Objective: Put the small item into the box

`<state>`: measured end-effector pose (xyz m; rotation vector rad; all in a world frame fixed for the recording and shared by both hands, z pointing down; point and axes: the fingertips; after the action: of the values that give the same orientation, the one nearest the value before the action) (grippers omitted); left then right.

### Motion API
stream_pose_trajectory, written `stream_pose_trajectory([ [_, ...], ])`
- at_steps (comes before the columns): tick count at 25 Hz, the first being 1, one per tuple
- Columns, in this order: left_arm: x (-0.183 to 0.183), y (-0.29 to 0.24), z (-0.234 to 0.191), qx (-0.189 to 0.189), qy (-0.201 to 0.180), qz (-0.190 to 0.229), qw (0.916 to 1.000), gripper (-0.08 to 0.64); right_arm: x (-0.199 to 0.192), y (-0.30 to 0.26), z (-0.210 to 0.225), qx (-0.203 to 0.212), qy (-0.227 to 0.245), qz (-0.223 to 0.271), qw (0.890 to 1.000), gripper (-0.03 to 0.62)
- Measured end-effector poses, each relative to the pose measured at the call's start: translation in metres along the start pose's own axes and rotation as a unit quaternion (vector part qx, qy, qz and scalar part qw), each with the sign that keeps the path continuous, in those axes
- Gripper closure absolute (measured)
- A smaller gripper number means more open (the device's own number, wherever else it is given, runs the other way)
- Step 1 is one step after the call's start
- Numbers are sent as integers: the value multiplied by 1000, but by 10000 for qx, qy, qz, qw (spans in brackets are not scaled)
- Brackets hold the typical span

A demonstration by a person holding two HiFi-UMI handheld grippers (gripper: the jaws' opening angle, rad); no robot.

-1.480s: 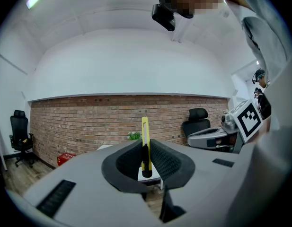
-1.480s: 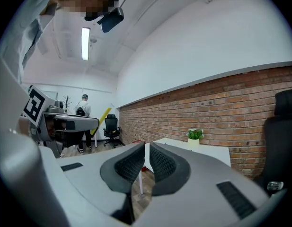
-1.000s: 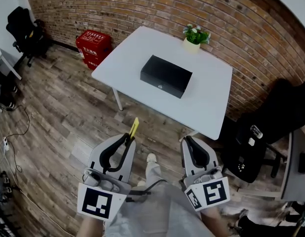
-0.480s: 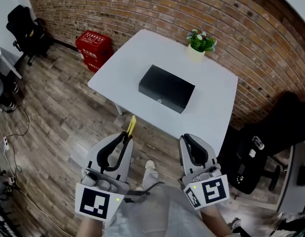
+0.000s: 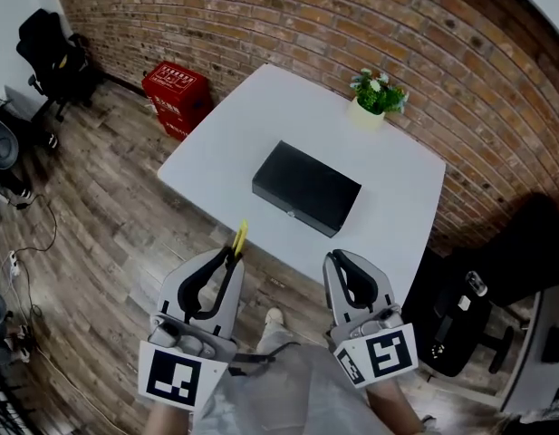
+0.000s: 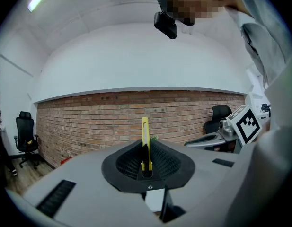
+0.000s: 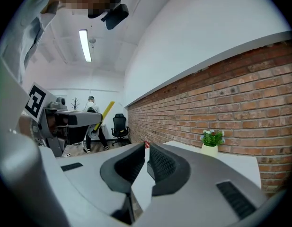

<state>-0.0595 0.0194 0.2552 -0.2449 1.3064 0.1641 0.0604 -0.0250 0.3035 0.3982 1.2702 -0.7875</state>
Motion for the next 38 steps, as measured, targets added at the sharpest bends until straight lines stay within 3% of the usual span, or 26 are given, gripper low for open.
stream_pose_trajectory([
  [11,15,-50,6,-140,-168,142,9997,500,6,-8,43,-157,-58,-14,9999,534],
  [20,22,-64,4,-240,-183,245,9992,500,9,-17,44,-164,-8,-66,9998,534],
  [38,-13,-85,-36,-666,-55,15,9978,500,-14,-71,42,-619,-139,-267,9976,534],
])
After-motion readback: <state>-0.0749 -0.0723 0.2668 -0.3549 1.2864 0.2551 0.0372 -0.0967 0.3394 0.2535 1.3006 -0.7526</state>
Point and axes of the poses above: the fingertips, and each gripper's own axes: y backward along the fingers, z to its right, x out of its top, and after that the axes turned 14 degrees about -y, right-handed
